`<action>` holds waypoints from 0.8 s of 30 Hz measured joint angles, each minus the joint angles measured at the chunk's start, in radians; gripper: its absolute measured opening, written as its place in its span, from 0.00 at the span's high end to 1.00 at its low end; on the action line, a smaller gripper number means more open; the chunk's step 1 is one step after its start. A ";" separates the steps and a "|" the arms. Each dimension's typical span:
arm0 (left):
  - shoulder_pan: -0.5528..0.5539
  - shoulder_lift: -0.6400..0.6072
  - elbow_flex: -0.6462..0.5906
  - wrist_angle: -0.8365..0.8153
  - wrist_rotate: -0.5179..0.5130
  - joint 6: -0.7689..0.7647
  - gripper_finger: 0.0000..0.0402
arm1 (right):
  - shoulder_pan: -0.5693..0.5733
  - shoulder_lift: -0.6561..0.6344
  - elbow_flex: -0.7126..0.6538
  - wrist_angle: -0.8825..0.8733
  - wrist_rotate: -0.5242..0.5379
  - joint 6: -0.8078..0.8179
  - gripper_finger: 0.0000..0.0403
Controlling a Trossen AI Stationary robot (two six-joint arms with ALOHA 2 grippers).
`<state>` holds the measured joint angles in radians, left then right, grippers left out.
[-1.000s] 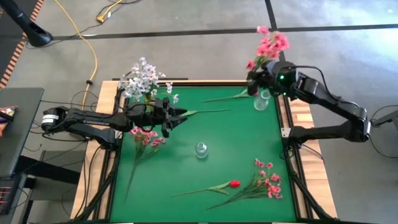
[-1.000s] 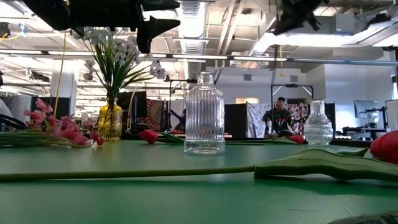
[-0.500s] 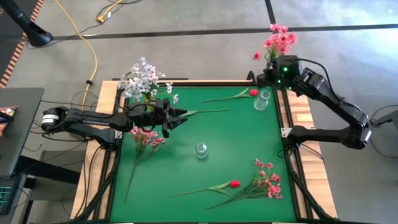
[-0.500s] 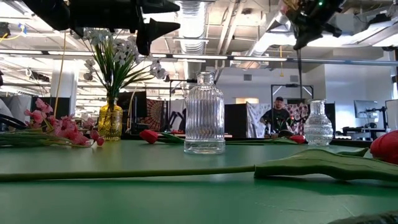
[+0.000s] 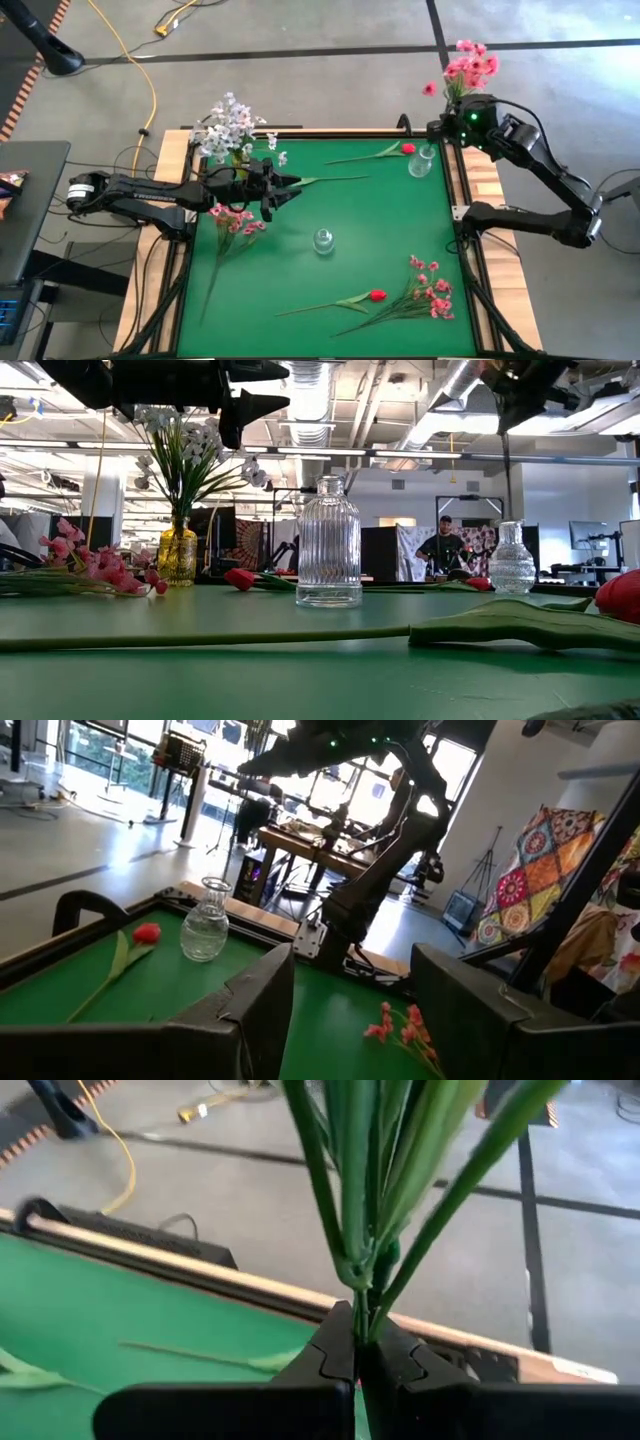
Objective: Sort flowers into vase by color
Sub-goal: Put the middle pink flowers into the top transparent vase
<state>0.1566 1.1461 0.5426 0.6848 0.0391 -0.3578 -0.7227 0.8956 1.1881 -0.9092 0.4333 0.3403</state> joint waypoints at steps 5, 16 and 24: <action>0.000 0.000 0.000 -0.002 -0.020 0.005 0.53 | 0.015 -0.003 -0.048 0.039 0.023 0.001 0.93; 0.000 0.000 0.000 -0.024 -0.027 -0.003 0.53 | 0.031 0.000 -0.201 0.115 0.071 0.045 0.92; 0.000 0.000 0.000 -0.024 -0.027 -0.004 0.53 | 0.035 0.003 -0.244 0.133 0.065 0.053 0.83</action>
<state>0.1566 1.1458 0.5426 0.6605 0.0116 -0.3616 -0.6872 0.8982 0.9443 -0.7762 0.4984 0.3931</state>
